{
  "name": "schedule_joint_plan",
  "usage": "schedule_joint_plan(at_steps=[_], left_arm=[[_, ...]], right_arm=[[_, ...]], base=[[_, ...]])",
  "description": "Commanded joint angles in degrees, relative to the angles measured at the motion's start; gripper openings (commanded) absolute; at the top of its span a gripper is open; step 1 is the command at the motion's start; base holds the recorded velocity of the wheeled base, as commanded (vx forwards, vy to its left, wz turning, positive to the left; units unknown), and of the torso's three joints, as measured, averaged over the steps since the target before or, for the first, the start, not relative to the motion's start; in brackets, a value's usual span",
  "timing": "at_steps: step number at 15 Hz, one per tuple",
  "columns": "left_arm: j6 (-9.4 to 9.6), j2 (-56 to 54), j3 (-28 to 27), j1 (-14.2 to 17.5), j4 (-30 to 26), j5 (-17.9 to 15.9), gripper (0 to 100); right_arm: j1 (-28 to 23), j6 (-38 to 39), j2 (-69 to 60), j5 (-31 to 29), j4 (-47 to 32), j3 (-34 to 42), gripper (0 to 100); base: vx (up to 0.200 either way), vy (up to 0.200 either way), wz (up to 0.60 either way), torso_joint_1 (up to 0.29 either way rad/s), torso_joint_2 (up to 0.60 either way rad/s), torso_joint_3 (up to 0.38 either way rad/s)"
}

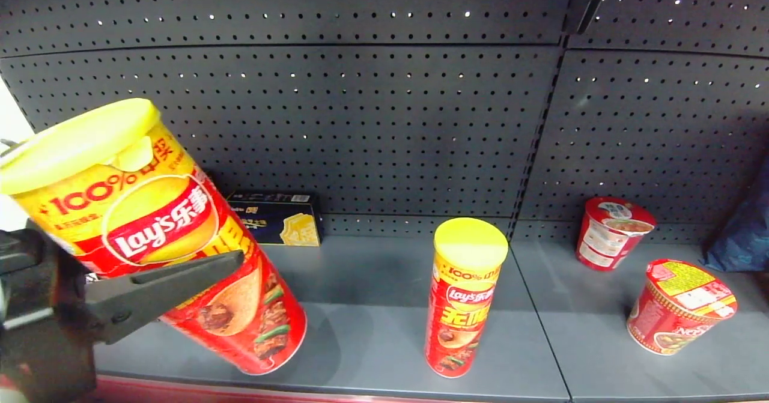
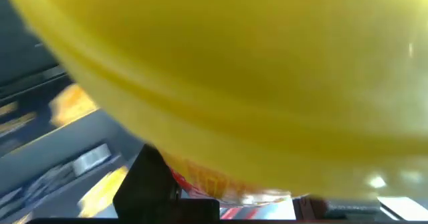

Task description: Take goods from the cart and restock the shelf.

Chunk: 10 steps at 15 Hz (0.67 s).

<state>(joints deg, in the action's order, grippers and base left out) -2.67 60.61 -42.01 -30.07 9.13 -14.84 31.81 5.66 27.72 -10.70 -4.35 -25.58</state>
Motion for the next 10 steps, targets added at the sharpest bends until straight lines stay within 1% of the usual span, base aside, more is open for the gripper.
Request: schedule_joint_plan(at_steps=[1,2,4,6,7,8,9,10], left_arm=[[0.12,8.56,-2.73,0.19,1.94,-3.09,0],[0.03,11.2,-4.75,1.33,2.21,-7.4,0],[0.3,15.68,-8.0,3.09,2.21,-14.43,0],[0.74,21.74,-11.6,6.52,2.38,-20.41,0],[1.62,24.47,-13.01,6.87,3.0,-20.58,0],[1.62,24.47,-13.01,6.87,3.0,-20.58,0],[5.48,30.53,-15.03,8.72,5.9,-20.58,0],[7.5,33.34,-15.82,9.24,7.22,-20.5,0]], right_arm=[[-3.07,0.06,-6.28,-0.02,-3.03,0.0,100],[-3.59,0.06,-7.68,0.07,-4.79,-0.18,100],[-4.65,0.23,-8.21,0.16,-4.88,-0.26,100],[-5.09,0.23,-8.12,0.07,-4.96,-0.26,100],[-5.97,0.23,-8.12,0.07,-4.96,-0.53,100],[-5.97,0.23,-8.12,0.07,-4.96,-0.53,100],[-8.25,0.23,-8.12,0.07,-5.05,-1.05,100],[-8.6,0.23,-8.3,0.16,-5.05,-1.05,100]], base=[[0.0,0.0,0.0,0.0,0.0,0.0],[0.0,0.0,0.0,0.0,0.0,0.0],[0.0,0.0,0.0,0.0,0.0,0.0],[0.0,0.0,0.0,0.0,0.0,0.0],[0.0,0.0,0.0,0.0,0.0,0.0],[0.0,0.0,0.0,0.0,0.0,0.0],[0.0,0.0,0.0,0.0,0.0,0.0],[0.0,0.0,0.0,0.0,0.0,0.0]])
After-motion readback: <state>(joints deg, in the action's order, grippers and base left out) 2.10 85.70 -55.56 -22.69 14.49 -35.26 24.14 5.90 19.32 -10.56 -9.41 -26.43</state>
